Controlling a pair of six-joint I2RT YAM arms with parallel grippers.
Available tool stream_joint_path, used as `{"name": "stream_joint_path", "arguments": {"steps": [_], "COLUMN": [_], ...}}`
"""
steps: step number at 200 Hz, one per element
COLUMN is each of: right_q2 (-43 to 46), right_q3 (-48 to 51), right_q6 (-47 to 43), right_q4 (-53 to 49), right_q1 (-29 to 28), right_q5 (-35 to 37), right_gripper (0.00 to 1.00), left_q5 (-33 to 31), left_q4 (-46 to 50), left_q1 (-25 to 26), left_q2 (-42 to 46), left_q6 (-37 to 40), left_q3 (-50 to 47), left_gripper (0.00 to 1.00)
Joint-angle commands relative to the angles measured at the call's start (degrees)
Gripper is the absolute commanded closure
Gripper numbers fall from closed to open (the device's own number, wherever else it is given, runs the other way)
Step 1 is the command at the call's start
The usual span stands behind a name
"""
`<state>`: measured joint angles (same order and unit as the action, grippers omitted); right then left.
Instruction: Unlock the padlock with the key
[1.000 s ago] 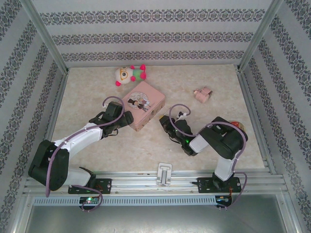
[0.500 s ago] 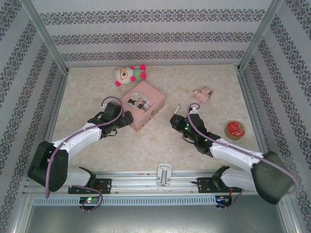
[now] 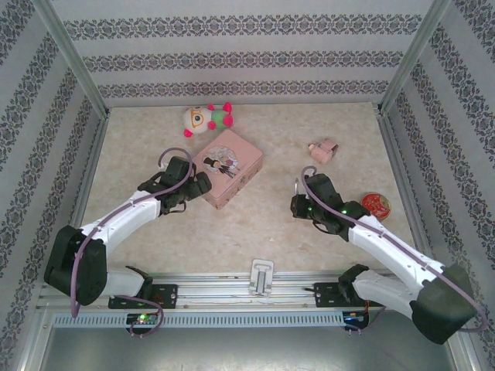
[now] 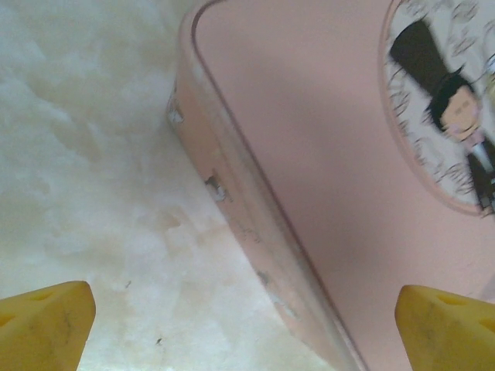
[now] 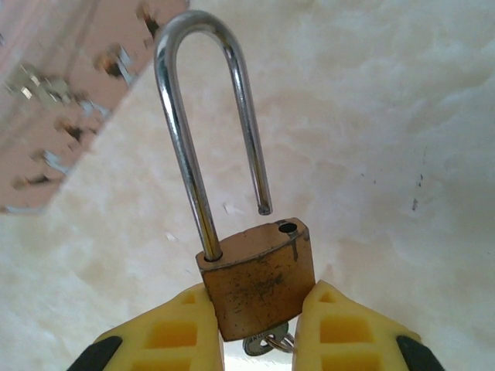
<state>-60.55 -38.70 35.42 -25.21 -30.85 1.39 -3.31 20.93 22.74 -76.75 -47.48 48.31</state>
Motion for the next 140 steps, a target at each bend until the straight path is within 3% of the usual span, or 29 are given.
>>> {"name": "stream_joint_path", "arguments": {"steps": [1,51,108,115,128,140], "right_q2": [-4.42,-17.26,-23.09,-24.28,-26.64,-28.50], "right_q3": [-4.80,-13.35,-17.52,-18.25,-19.70,-20.77], "right_q6": [-7.79,-15.13,-13.05,-12.00,-8.74,-6.92], "right_q4": [-6.15,-10.61,-9.98,-9.71,-10.11,-9.43], "right_q1": [0.53,0.62,0.43,-0.39,-2.66,-4.04], "right_q5": [-0.80,-0.62,-1.95,-1.52,3.60,5.84], "right_gripper": [1.00,1.00,0.97,0.92,0.65,0.53], "left_q5": [-1.28,-0.56,-0.36,-0.47,-0.64,-0.64], "left_q4": [2.09,0.49,-1.28,-1.33,-1.44,-1.63], "left_q1": [-1.02,-1.98,-2.11,-2.15,-2.15,-2.12], "left_q2": [1.81,2.56,3.41,3.30,2.86,2.49], "left_q6": [-3.41,-5.87,-7.34,-7.44,-7.45,-7.45], "left_q3": [1.78,1.80,0.14,-0.04,-0.07,0.00], "left_gripper": [0.01,0.01,0.01,0.01,0.01,0.01]}}
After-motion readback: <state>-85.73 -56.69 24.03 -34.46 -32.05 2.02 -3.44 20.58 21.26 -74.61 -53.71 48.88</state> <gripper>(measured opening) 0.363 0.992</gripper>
